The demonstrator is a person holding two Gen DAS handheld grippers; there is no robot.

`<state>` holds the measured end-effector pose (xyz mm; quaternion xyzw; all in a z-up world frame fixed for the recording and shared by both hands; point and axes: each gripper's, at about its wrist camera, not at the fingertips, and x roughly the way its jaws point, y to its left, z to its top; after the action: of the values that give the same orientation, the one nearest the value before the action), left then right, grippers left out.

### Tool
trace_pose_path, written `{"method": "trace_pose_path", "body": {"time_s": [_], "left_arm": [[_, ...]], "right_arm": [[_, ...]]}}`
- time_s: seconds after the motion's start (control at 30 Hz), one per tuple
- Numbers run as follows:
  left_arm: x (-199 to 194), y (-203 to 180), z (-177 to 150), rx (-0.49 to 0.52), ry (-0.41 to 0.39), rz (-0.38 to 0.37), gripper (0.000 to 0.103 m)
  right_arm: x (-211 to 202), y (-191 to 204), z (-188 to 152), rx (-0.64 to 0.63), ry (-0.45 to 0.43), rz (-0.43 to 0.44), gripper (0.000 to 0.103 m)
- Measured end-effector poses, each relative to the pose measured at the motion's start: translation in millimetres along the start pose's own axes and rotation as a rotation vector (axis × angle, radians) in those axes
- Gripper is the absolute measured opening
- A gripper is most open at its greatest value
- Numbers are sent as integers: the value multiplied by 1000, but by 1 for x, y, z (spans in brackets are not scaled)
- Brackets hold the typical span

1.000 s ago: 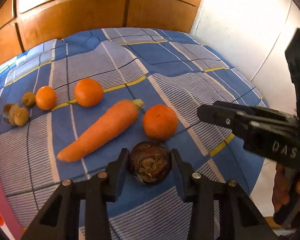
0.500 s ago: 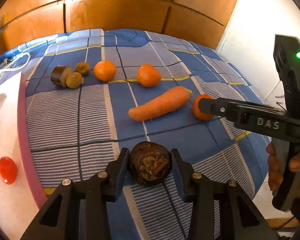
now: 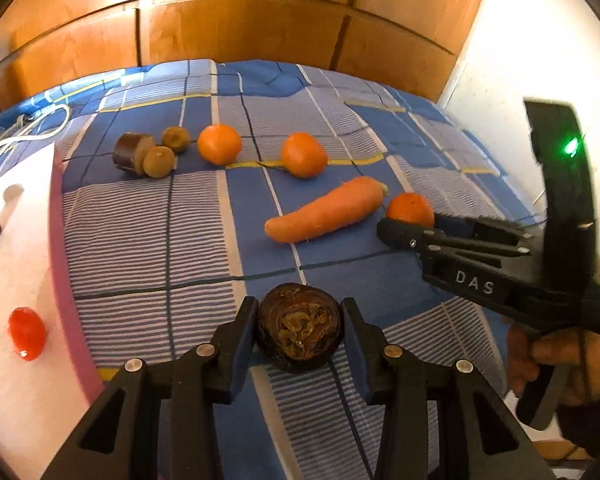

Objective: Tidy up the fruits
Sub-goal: 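Carry the dark round fruit into the tray with the left gripper while the right gripper grasps an orange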

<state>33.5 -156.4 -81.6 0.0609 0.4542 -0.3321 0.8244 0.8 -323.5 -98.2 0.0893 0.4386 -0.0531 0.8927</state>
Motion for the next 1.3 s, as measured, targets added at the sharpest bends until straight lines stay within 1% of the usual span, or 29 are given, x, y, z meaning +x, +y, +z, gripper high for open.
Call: {"method": "trace_pose_path", "body": {"time_s": [0.13, 0.23, 0.3, 0.4, 0.43, 0.57, 0.67, 0.73, 0.8, 0.9, 0.97, 1.0, 1.03, 1.13, 1.3], "left_arm": [[-32, 11, 6, -45, -64, 1, 42], [-61, 31, 9, -115, -116, 32, 42], [-78, 50, 9, -177, -145, 67, 42], [-94, 85, 5, -271, -162, 164, 42], [-98, 102, 1, -308, -164, 213, 42], [-104, 159, -12, -431, -118, 366, 42], [-107, 186, -23, -489, -108, 450, 42], [-109, 199, -29, -519, -95, 474, 42], [-110, 202, -34, -533, -94, 485, 42], [-110, 202, -40, -523, -102, 487, 43], [-111, 199, -42, -518, -107, 491, 48], [-112, 198, -41, -519, -114, 485, 54], [-114, 196, -42, -522, -126, 469, 57], [-119, 183, -38, -510, -145, 451, 60], [-125, 171, -38, -489, -162, 444, 62]], "right_arm": [[0, -1, 0, 6, -8, 10, 39], [-1, 1, -2, -7, -15, -5, 39], [-1, 2, -1, -8, -16, -8, 39], [-1, 2, -1, -11, -18, -10, 39], [-1, 2, -1, -14, -19, -12, 39], [-2, 3, -1, -20, -18, -18, 39], [-2, 4, -2, -27, -17, -22, 39], [-1, 4, -1, -30, -16, -25, 39], [-1, 5, -1, -35, -14, -29, 39], [-1, 6, 0, -38, -13, -34, 39], [-1, 6, 0, -40, -12, -37, 39], [-2, 6, 0, -42, -12, -40, 39], [-2, 7, 0, -43, -10, -42, 39], [-2, 7, 0, -43, -7, -42, 39], [-5, 4, -1, -29, -1, -36, 39]]}}
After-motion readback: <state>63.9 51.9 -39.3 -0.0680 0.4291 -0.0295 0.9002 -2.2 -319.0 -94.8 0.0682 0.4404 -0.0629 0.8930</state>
